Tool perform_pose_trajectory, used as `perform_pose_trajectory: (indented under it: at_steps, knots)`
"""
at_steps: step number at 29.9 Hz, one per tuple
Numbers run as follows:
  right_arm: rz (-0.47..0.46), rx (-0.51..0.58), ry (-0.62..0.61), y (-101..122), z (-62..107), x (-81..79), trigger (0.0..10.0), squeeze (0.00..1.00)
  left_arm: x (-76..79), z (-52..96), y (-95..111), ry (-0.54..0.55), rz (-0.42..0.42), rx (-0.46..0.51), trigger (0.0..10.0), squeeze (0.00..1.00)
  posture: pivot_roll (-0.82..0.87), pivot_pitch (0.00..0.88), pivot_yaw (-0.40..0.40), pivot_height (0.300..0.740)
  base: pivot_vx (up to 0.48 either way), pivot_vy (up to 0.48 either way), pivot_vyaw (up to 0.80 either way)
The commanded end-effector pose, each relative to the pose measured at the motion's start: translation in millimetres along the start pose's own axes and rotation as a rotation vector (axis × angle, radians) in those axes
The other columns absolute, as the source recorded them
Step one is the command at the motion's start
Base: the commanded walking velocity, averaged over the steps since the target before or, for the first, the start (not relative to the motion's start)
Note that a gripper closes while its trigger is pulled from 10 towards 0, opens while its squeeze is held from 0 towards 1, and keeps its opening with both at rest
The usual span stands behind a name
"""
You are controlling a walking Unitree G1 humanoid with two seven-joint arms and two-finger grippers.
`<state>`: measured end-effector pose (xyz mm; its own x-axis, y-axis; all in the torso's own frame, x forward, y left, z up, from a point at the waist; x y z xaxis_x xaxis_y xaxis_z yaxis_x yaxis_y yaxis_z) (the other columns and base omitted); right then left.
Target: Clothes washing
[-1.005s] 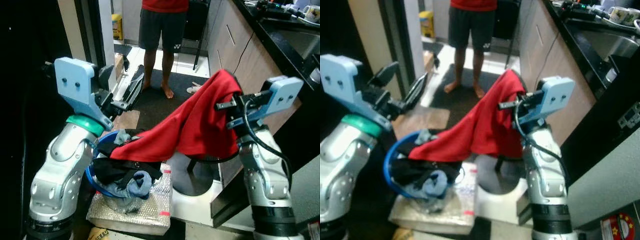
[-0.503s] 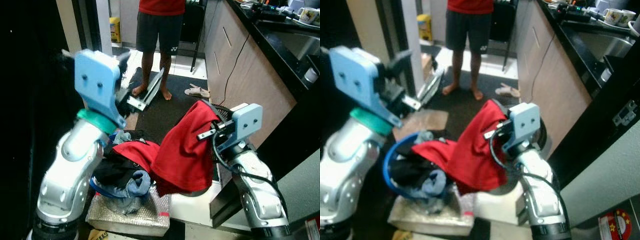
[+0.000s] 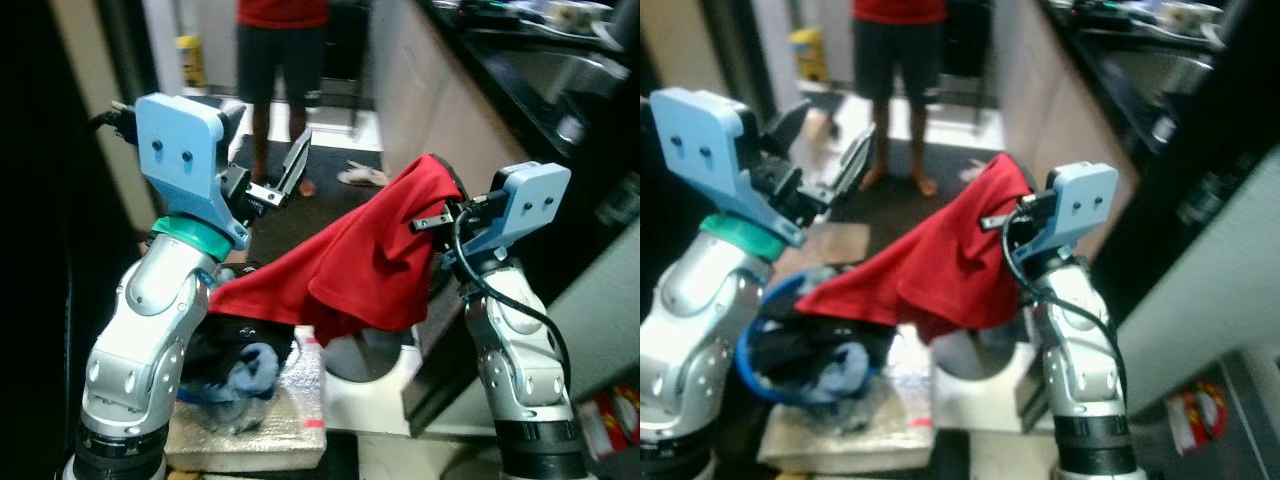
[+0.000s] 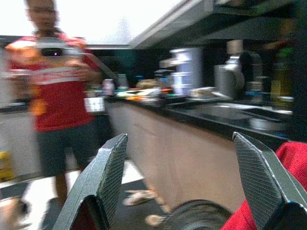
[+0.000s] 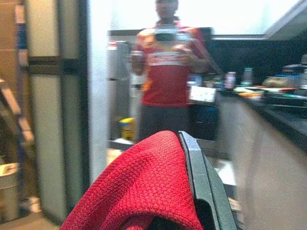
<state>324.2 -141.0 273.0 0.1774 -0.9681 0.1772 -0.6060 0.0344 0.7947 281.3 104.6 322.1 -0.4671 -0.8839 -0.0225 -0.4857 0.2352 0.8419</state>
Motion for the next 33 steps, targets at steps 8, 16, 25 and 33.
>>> perform_pose_trajectory:
  at_steps: [8, 16, 25, 33]
  knots:
    - [-0.038, 0.029, -0.043, 6.6, -1.7, 4.0, 10.0, 0.00, -1.7, 0.0, -1.5, 0.009, 0.008, -0.018, 10.0, 0.00, 0.06, 0.027, -0.006, 0.740, 0.000, 0.000, -0.79]
    - [-0.047, 0.029, -0.047, 6.6, -2.7, 3.5, 10.0, 0.00, -2.6, -0.5, -2.0, 0.012, 0.006, -0.020, 10.0, 0.00, 0.06, 0.030, -0.002, 0.740, 0.000, 0.000, -0.79]
    - [-0.069, 0.024, -0.056, 5.2, -3.4, 2.2, 10.0, 0.00, -4.4, -0.5, -2.2, 0.022, 0.007, -0.028, 10.0, 0.00, 0.07, 0.030, 0.003, 0.740, 0.000, 0.000, -0.79]
    - [-0.074, 0.024, -0.056, 4.7, -3.7, 2.0, 10.0, 0.00, -4.7, -0.6, -2.8, 0.025, 0.010, -0.034, 10.0, 0.00, 0.07, 0.028, 0.004, 0.740, 0.000, 0.000, -0.79]
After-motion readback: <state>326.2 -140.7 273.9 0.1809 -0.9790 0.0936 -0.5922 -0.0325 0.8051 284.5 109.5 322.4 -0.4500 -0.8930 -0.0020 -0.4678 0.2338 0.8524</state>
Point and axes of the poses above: a point about 5 cm out from each wrist's last joint towards the gripper, its own z axis pointing back from the gripper into the wrist, its own y axis along the axis of the wrist's last joint, x = y × z, the point moved 1 cm from there along -z, pointing out of the wrist towards the gripper, and after that the axes turned 10 degrees about z, right-handed, at the moved point
